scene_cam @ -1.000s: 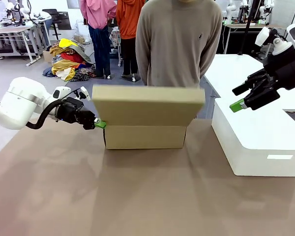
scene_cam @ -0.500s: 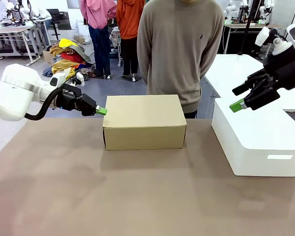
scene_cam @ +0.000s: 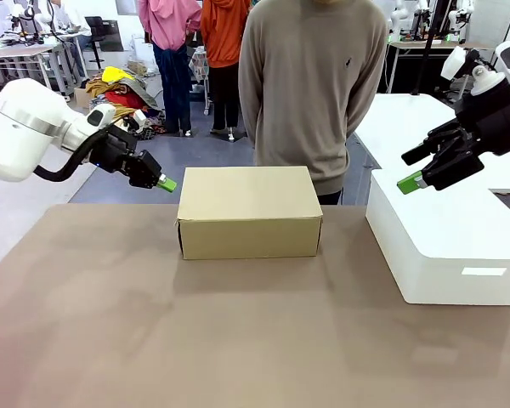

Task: Pack the shoes into the box.
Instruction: Close the Shoes Box, then press down on the lid of the Shoes Box.

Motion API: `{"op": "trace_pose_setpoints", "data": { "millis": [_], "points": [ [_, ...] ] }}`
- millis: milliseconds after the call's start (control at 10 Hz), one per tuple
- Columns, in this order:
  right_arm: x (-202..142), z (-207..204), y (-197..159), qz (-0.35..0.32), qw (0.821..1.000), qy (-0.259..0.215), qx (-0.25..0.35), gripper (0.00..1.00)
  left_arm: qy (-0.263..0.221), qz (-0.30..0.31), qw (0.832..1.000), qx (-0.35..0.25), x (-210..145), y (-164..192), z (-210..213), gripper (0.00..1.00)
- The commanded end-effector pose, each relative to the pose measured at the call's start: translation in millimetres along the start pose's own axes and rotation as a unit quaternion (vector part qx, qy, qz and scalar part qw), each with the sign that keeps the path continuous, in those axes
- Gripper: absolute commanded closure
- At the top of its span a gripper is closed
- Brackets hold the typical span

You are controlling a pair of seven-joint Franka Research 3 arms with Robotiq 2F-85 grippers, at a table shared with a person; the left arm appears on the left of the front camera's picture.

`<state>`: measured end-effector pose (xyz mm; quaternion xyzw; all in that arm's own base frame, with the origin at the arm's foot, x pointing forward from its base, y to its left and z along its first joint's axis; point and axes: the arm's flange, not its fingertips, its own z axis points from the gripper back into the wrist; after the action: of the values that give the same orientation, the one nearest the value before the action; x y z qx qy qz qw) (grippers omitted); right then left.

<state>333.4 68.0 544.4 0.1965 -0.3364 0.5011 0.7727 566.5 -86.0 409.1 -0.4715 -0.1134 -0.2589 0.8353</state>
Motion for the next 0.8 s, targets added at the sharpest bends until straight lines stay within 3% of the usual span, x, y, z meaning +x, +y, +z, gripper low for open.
{"op": "trace_pose_setpoints", "data": {
  "millis": [0, 700],
  "points": [
    [1.1, -0.8, -1.6, 0.002, 1.0, -0.014, 0.007, 0.0, -0.014, -0.005, 1.0, -0.012, -2.3, -0.2, -4.8, 1.0],
    [1.1, -0.8, -1.6, 0.002, 1.0, -0.014, 0.007, 0.0, -0.014, -0.005, 1.0, -0.012, -2.3, -0.2, -4.8, 1.0]
  ]
}}
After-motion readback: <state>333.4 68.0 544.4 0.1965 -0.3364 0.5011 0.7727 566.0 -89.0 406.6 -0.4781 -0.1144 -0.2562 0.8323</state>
